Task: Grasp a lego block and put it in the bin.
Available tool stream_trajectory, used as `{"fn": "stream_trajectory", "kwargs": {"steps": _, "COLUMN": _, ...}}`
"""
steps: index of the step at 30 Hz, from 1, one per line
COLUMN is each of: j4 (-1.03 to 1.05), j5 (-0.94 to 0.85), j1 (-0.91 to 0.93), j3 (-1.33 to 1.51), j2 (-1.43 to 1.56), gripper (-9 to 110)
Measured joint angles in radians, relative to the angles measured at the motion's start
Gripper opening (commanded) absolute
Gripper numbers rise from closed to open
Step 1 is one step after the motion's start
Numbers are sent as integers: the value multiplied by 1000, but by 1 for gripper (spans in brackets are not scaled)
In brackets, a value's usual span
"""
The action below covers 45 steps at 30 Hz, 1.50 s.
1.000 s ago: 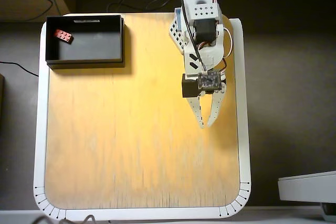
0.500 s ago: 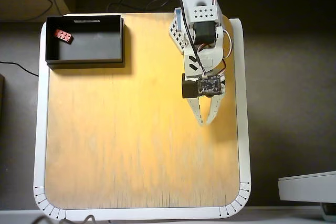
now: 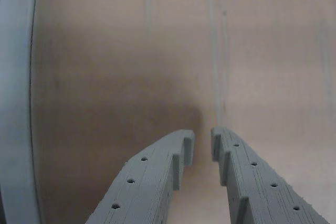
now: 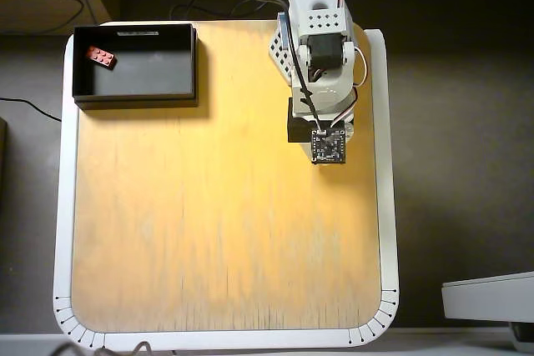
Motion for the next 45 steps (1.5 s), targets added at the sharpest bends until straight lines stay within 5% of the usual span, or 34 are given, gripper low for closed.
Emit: {"fn": "stream_trajectory", "kwargs": {"steps": 45, "j4": 8, "j5": -20, "j1": 0, "j3": 0, "j2": 0, "gripper": 0}}
